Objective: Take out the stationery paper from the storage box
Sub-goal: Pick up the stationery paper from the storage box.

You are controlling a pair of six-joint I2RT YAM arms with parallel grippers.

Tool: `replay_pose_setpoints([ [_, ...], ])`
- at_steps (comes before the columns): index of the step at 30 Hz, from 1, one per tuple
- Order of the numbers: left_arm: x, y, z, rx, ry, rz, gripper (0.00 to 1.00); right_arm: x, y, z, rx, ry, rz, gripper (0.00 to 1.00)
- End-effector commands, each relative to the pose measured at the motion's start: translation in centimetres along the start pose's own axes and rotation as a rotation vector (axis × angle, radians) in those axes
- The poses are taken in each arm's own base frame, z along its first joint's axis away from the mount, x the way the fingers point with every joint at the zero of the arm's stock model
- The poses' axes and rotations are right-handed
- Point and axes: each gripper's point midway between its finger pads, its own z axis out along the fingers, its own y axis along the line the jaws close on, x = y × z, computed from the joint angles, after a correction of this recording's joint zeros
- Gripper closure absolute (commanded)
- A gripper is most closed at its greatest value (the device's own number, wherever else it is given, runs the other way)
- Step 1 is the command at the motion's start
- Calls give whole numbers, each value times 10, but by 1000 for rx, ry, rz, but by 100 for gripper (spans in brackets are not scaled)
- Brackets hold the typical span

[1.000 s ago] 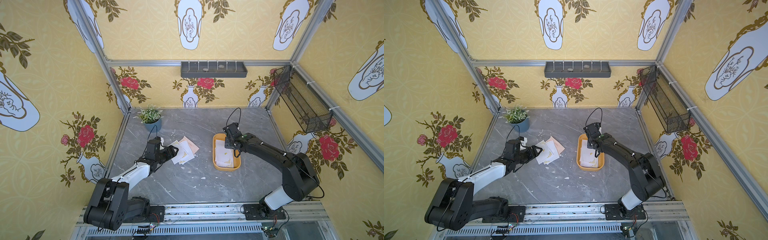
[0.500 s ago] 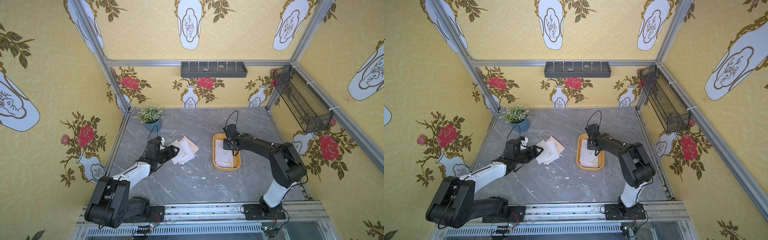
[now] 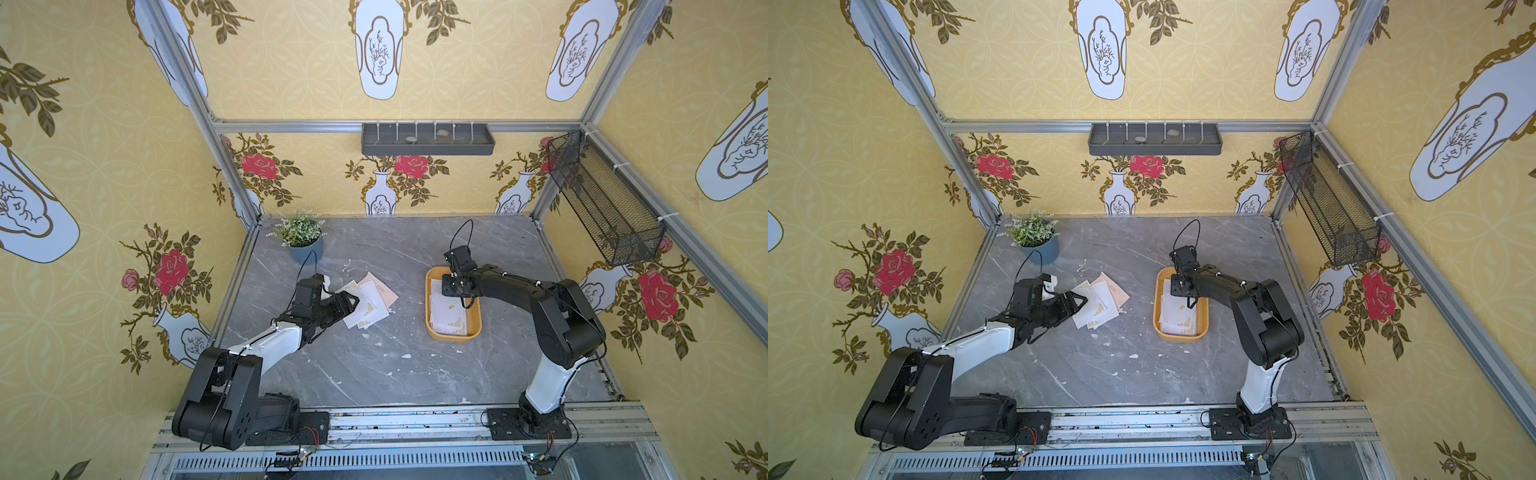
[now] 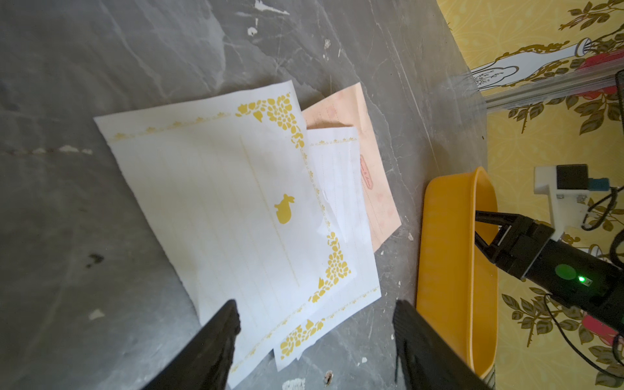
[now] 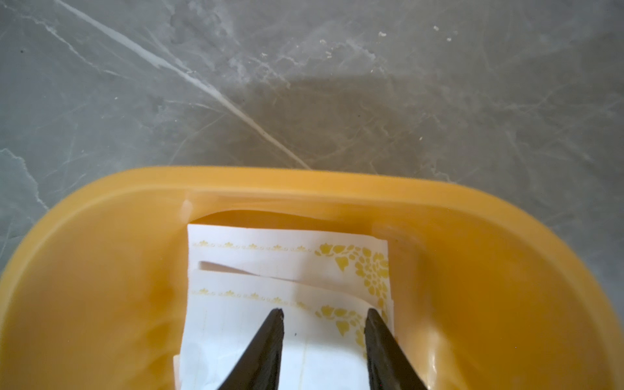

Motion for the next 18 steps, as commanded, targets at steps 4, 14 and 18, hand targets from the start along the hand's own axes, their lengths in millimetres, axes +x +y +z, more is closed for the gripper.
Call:
replay_pose_setpoints([
  [4,1,-1,0,4,5,19,26,-8,2,2,-6,-18,-12,59],
  [14,1,1,1,0,9,15,27,5,-8,11,43,25,-15,60],
  [18,1,1,2,-1,10,15,27,4,-11,8,68,8,-26,59],
])
